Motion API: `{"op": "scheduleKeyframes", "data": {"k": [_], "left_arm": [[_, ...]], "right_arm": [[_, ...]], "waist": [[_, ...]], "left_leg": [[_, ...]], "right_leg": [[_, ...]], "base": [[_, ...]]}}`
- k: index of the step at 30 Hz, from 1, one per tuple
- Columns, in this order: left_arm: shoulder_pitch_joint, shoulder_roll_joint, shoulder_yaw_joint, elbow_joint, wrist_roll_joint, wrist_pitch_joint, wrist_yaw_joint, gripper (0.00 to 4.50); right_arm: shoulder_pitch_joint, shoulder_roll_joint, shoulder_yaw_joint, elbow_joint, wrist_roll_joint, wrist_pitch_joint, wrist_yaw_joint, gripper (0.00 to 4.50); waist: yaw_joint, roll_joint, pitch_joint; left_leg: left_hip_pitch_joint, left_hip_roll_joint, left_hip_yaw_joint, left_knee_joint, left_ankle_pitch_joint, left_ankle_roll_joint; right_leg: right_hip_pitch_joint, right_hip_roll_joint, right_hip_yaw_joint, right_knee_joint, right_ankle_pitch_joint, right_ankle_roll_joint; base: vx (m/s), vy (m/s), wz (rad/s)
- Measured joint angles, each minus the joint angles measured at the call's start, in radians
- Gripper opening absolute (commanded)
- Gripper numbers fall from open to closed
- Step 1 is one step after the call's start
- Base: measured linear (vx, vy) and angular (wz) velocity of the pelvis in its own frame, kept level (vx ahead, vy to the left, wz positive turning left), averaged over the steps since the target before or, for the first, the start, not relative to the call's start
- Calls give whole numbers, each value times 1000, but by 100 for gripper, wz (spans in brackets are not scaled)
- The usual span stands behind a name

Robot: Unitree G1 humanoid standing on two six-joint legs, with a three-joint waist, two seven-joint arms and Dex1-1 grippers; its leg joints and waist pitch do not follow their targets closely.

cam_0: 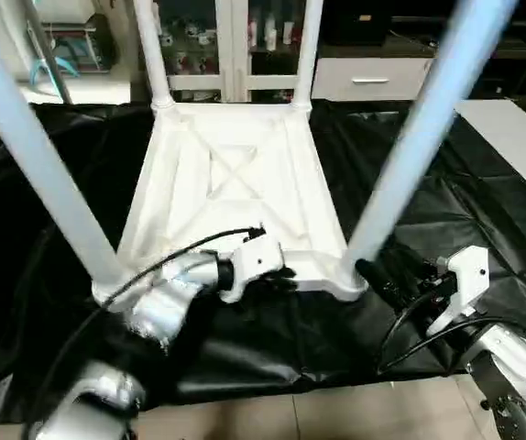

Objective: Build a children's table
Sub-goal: Rotate leg to tighten

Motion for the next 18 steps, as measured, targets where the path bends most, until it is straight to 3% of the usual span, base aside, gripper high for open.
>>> {"op": "scheduleKeyframes", "data": {"k": [9, 14, 18], "left_arm": [[218, 29, 84, -339, -73, 119, 67, 176], [282, 24, 135, -425, -106, 78, 139, 210], [447, 25, 196, -597, -220, 67, 135, 257]], "right_arm": [[59, 61, 31, -3, -2, -8, -10, 316], [73, 113, 42, -3, -7, -24, -50, 316], [103, 133, 80, -6, -19, -77, -39, 316]], "waist": [[-1, -10, 7], [-2, -12, 8], [-9, -14, 8]], "left_leg": [[0, 2, -1, 0, 0, -2], [0, 2, -1, 1, 0, -2], [-1, 3, -2, 0, -1, -3]], "right_leg": [[0, 3, 0, 1, 0, 0], [0, 4, 2, 1, 1, -1], [0, 4, 2, 1, 0, 1]], "base": [[0, 0, 0], [0, 0, 0], [0, 0, 0]]}}
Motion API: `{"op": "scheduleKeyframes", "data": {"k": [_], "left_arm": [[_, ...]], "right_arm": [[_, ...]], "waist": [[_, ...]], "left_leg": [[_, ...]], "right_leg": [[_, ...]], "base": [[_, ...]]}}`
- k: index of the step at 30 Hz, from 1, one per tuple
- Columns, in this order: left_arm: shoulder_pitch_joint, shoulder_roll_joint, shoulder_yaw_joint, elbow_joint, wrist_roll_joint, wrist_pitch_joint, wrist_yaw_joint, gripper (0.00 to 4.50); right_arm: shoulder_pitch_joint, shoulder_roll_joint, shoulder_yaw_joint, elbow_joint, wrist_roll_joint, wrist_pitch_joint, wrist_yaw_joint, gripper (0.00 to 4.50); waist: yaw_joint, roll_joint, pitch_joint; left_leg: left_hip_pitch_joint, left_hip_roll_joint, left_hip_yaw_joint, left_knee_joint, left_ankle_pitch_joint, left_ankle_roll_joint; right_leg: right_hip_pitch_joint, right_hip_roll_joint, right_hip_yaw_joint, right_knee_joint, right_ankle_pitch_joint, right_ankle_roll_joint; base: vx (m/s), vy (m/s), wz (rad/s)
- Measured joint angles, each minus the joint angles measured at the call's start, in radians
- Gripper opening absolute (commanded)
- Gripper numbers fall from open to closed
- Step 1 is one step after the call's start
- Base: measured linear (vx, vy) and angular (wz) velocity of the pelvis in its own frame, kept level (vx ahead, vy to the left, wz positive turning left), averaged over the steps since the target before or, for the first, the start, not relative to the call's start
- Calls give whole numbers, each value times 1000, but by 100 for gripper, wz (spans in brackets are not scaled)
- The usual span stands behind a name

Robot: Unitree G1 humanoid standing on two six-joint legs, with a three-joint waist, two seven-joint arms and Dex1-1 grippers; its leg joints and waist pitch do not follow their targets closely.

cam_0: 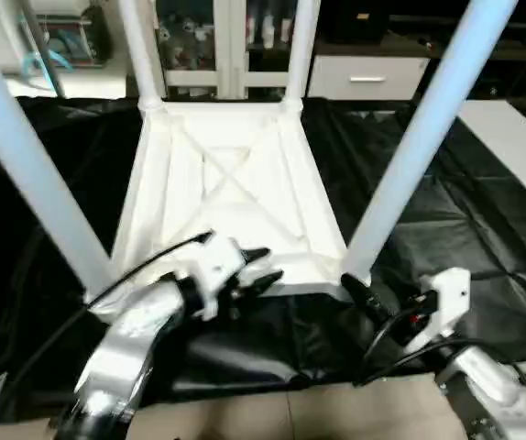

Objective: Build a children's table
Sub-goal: Rotate leg to tighten

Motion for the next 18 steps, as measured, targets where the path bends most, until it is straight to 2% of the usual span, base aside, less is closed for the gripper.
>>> {"op": "scheduleKeyframes", "data": {"k": [4, 5, 6, 10, 12, 15, 17, 18], "left_arm": [[142, -26, 79, -84, -55, -43, 38, 291], [165, -40, 103, -94, -62, -71, 62, 295], [183, -51, 128, -101, -67, -101, 91, 315], [239, -93, 200, -104, -100, -191, 165, 338], [293, -122, 222, -109, -101, -258, 199, 365], [356, -168, 253, -134, -97, -362, 251, 382], [382, -193, 279, -150, -87, -419, 292, 402], [404, -207, 294, -159, -73, -457, 319, 408]], "right_arm": [[13, 18, -3, 16, -23, -67, 9, 316], [13, 26, -6, 22, -23, -83, 8, 332], [12, 34, -10, 32, -23, -97, 8, 347], [14, 58, -13, 40, -23, -161, 7, 368], [27, 77, -17, 41, -23, -215, 3, 391], [49, 98, -22, 42, -34, -282, -4, 417], [49, 105, -28, 42, -39, -319, -9, 429], [50, 110, -35, 41, -40, -332, -14, 444]], "waist": [[8, -4, 1], [9, -5, 1], [10, -9, 0], [18, -23, -5], [22, -31, -8], [35, -39, -9], [36, -42, -9], [37, -47, -10]], "left_leg": [[0, 0, 0, 0, 0, 0], [0, 0, 0, 0, 0, 0], [0, 0, 0, 1, 0, 0], [0, 0, -2, 1, 0, 0], [0, 0, -3, 2, 0, 0], [1, -1, -3, 3, 0, 0], [1, -1, -3, 3, 0, 0], [1, -1, -3, 3, 0, 0]], "right_leg": [[0, 1, -1, 0, 0, 1], [0, 1, -1, 0, 0, 1], [0, 1, 0, 0, -2, 3], [2, 1, 1, 0, -4, 6], [3, 1, 1, -1, -4, 6], [3, 1, 2, -2, -3, 8], [4, 1, 3, -2, -3, 8], [5, 1, 3, -2, -3, 9]], "base": [[0, 0, 0], [0, 0, 0], [0, 0, 0], [0, 0, 0], [0, 0, 0], [0, 0, 0], [0, 0, 0], [0, 0, 0]]}}
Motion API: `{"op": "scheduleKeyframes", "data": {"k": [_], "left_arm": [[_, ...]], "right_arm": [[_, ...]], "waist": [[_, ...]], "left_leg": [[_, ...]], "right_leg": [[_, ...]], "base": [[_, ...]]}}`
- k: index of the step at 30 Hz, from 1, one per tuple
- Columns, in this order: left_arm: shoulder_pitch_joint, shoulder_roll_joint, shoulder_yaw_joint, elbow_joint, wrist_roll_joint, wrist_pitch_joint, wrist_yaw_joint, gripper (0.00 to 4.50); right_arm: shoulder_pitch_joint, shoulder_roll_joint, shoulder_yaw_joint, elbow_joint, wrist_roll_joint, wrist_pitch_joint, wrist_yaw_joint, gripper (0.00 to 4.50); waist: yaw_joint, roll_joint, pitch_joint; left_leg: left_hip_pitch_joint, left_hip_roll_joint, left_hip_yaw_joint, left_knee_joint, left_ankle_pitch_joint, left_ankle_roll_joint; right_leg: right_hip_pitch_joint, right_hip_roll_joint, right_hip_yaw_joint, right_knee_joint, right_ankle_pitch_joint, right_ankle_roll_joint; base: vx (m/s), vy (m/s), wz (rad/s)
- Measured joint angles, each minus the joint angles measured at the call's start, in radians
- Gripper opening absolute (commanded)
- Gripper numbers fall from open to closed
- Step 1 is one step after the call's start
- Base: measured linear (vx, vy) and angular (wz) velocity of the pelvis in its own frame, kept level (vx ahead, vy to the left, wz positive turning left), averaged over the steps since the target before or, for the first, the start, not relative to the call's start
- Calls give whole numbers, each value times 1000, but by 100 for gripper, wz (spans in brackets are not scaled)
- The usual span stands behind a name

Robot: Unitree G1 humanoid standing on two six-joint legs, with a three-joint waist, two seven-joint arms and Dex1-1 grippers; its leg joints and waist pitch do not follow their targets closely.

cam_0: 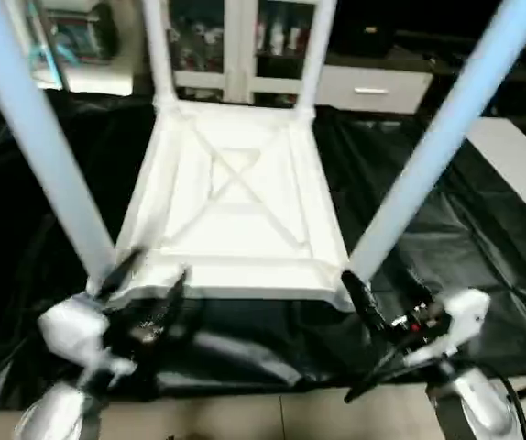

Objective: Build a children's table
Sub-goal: Rotate leg to tighten, then flip table

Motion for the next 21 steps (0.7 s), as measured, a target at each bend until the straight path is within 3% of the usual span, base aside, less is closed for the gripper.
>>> {"op": "scheduleKeyframes", "data": {"k": [4, 9, 13, 16, 21], "left_arm": [[60, -24, 26, -9, 27, -69, 47, 441], [4, -16, 67, -10, 72, -65, 133, 449], [-112, 72, 81, -6, 46, 66, 137, 449], [-200, 132, 96, 34, 57, 167, 161, 449], [-278, 171, 112, 53, 15, 314, 176, 449]], "right_arm": [[11, 2, -18, -4, -5, -31, -17, 450], [-16, 27, -26, -4, -16, -36, -56, 450], [-51, 38, -25, 3, -14, -31, -67, 450], [-52, 49, -7, 6, -14, -31, -66, 450], [-51, 54, -7, 16, -18, -31, -74, 450]], "waist": [[4, -11, -1], [2, -15, -1], [1, -14, -1], [-1, -13, -1], [-3, -9, 0]], "left_leg": [[2, 0, -4, 0, 0, 0], [3, -1, -13, 3, 0, 0], [2, -2, -21, 6, 0, 0], [1, -1, -24, 7, 0, 0], [1, -2, -23, 10, 2, -4]], "right_leg": [[3, 1, 0, 0, -2, 3], [9, 4, 0, 0, -2, 4], [11, 10, 2, 1, -2, 4], [12, 19, 12, 2, -1, 3], [10, 20, 18, 3, 4, 3]], "base": [[0, 0, 0], [0, 0, 0], [0, 0, 0], [0, 0, 0], [0, 0, 0]]}}
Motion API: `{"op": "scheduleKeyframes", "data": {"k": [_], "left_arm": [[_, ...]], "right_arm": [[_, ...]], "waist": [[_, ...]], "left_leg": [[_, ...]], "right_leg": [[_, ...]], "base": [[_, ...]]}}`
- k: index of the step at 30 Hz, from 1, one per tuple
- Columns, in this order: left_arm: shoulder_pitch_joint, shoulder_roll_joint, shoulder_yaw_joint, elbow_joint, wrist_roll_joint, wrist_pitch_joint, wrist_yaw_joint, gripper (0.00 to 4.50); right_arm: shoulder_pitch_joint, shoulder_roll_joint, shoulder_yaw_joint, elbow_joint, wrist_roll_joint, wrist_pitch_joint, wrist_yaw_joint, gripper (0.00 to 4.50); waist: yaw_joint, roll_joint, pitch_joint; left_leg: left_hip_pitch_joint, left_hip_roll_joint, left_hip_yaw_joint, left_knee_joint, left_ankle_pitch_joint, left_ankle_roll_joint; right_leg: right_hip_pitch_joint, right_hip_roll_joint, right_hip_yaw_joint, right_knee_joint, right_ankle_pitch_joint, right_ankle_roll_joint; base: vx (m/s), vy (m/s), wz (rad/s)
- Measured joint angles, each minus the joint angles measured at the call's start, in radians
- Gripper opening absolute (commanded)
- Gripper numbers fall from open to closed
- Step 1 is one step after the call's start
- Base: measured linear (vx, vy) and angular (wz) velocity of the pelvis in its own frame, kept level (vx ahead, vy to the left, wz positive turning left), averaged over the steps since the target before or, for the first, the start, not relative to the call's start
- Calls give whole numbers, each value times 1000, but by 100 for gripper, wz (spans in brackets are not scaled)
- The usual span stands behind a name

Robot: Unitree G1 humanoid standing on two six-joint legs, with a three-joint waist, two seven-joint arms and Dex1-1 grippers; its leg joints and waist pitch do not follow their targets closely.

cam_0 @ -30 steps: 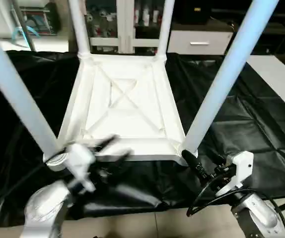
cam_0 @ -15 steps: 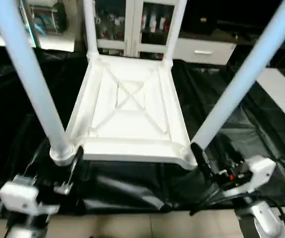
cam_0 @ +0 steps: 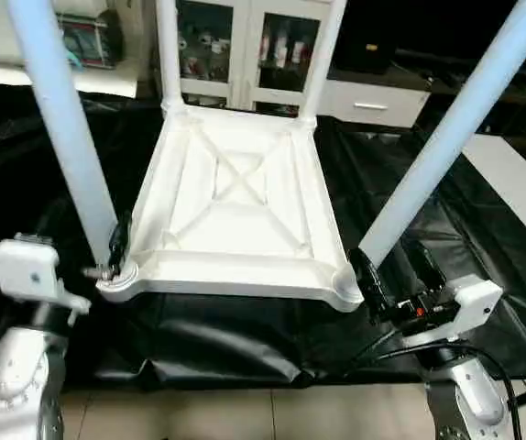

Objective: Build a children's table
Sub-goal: Flip table

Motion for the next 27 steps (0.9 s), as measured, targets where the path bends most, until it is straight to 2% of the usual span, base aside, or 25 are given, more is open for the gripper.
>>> {"op": "scheduleKeyframes", "data": {"k": [4, 6, 7, 10, 16, 21, 24, 26, 27], "left_arm": [[-79, 24, 3, 0, -23, 100, 38, 449], [-123, 30, 12, -5, -32, 144, 65, 449], [-132, 31, 13, -11, -40, 155, 67, 431], [-136, 31, 11, -25, -43, 192, 76, 414], [-135, 34, 11, -45, -71, 251, 88, 355], [-135, 33, 5, -69, -82, 279, 102, 320], [-135, 32, 4, -74, -87, 293, 102, 285], [-135, 38, 4, -79, -89, 306, 103, 279], [-135, 43, 3, -82, -89, 313, 103, 261]], "right_arm": [[7, 3, 10, 1, -4, 3, -1, 450], [30, -18, 42, -9, 3, 29, 30, 450], [45, -30, 54, -15, 6, 43, 48, 450], [85, -61, 98, -18, 33, 91, 110, 450], [113, -102, 165, -32, 44, 120, 193, 450], [113, -107, 187, -64, 53, 130, 216, 450], [115, -117, 193, -64, 57, 133, 216, 450], [115, -120, 193, -64, 57, 133, 214, 450], [114, -121, 191, -63, 57, 133, 211, 450]], "waist": [[2, 3, 2], [1, 8, 2], [1, 9, 2], [-4, 12, 5], [2, 15, 7], [6, 14, 6], [7, 14, 6], [7, 14, 6], [8, 14, 6]], "left_leg": [[-1, 1, 0, 3, 0, 0], [-1, 0, 0, 3, 0, 0], [-1, 0, 0, 3, 0, 0], [0, 1, 0, 3, 0, 0], [-1, 1, -1, 3, 0, 0], [-1, 0, -1, 5, 0, 0], [-1, 0, -1, 5, 0, 0], [-1, 0, -1, 5, 0, 0], [-1, 0, -1, 5, 0, 0]], "right_leg": [[0, 1, 0, 0, 2, -3], [0, 0, 0, 0, 3, -4], [1, 0, 0, 0, 2, -4], [0, 1, 0, 0, 3, -4], [0, 1, 1, 0, 1, -1], [1, 1, 1, 0, 1, -1], [1, 0, 1, 0, 2, -1], [1, 0, 1, 0, 2, -1], [1, 0, 1, 0, 2, -1]], "base": [[0, 0, 0], [0, 0, 0], [0, 0, 0], [0, 0, 0], [0, 0, 0], [0, 0, 0], [0, 0, 0], [0, 0, 0], [0, 0, 0]]}}
